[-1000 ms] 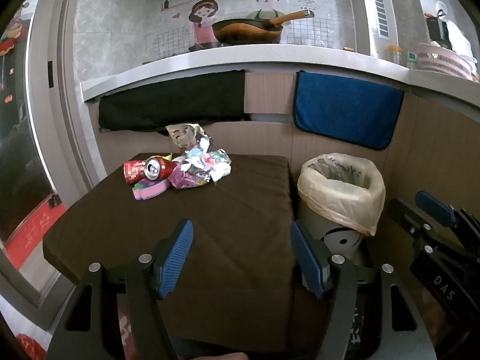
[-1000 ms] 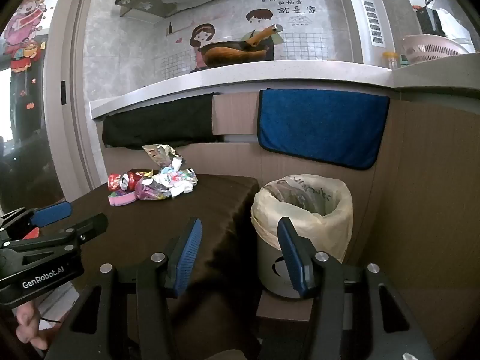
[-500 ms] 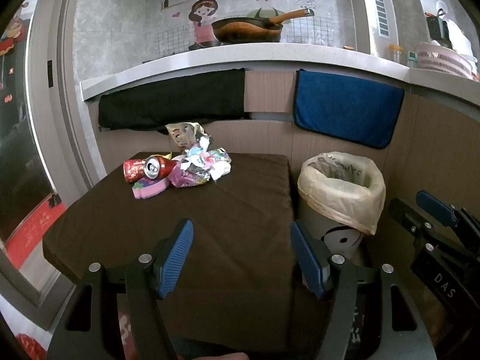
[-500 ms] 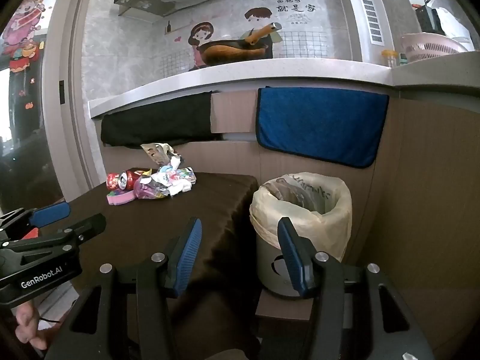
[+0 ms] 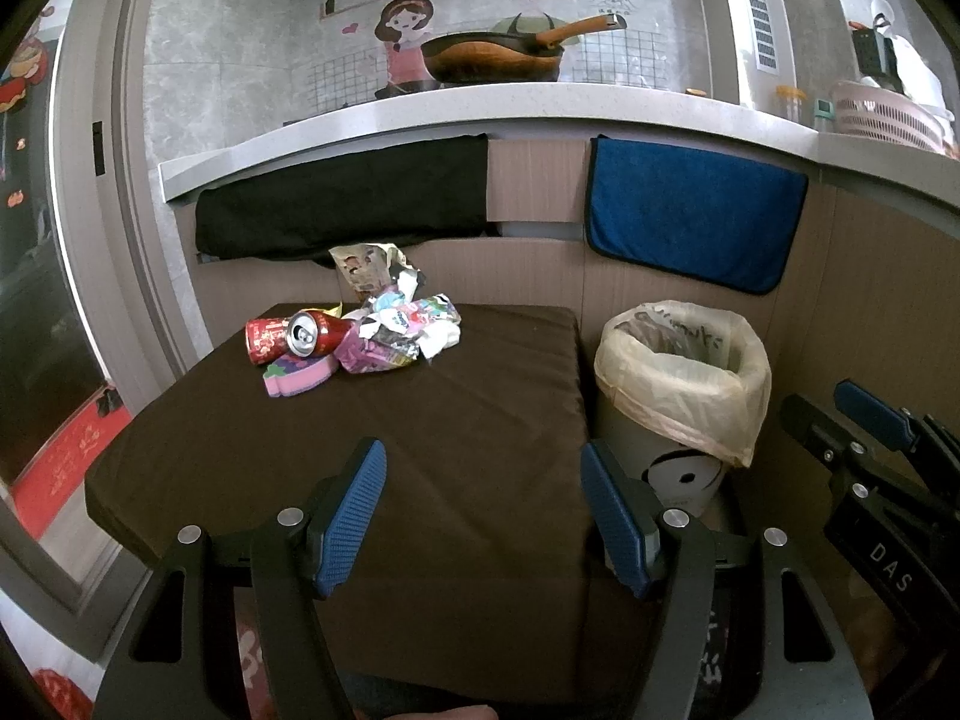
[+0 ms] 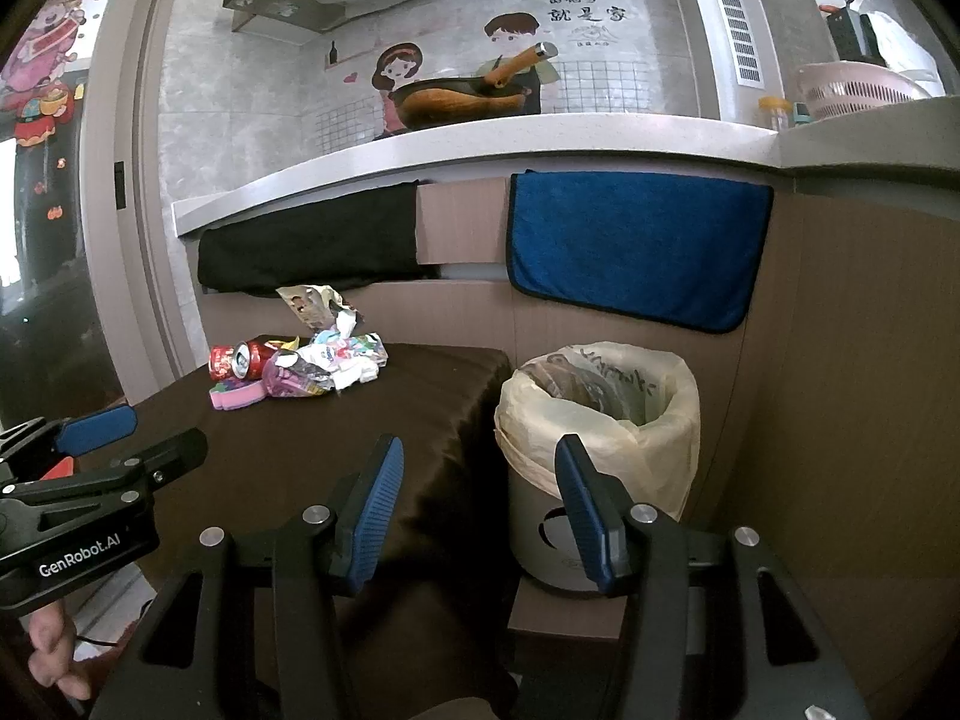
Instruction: Collect trash
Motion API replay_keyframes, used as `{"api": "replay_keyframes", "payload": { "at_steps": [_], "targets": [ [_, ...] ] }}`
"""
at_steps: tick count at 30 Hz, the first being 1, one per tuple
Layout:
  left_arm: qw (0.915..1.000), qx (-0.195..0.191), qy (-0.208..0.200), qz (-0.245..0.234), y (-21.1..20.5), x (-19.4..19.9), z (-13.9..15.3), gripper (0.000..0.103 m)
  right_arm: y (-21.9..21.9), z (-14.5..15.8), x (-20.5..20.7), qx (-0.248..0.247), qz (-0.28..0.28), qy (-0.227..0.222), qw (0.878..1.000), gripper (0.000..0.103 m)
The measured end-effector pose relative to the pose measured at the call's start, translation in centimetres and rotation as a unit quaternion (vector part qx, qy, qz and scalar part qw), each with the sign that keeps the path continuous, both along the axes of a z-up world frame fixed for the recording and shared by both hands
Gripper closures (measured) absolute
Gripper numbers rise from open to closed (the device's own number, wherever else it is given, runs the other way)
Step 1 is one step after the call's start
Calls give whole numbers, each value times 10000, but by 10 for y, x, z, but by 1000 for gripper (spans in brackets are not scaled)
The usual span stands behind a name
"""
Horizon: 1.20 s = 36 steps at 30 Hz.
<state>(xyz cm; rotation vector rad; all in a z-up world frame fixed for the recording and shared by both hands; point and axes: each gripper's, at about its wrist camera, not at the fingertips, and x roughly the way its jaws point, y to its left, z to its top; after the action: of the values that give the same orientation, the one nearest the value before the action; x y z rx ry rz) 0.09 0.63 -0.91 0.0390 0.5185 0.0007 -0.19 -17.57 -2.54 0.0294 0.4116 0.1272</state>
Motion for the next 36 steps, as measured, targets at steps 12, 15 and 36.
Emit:
{"api": "replay_keyframes", "payload": {
  "at_steps": [12,15,36],
  "targets": [
    [10000,-27,39,58,7,4,-6,35,1,1,2,-20,14,-9,10000,53],
    [9996,-182,-22,221,21,12,-3,35,3,0,8,-111,57,-20,9999,53],
    [9873,-1180,571,899,186,139,-45,40,79,2,162,-434,735,153,9962,53]
  ]
}}
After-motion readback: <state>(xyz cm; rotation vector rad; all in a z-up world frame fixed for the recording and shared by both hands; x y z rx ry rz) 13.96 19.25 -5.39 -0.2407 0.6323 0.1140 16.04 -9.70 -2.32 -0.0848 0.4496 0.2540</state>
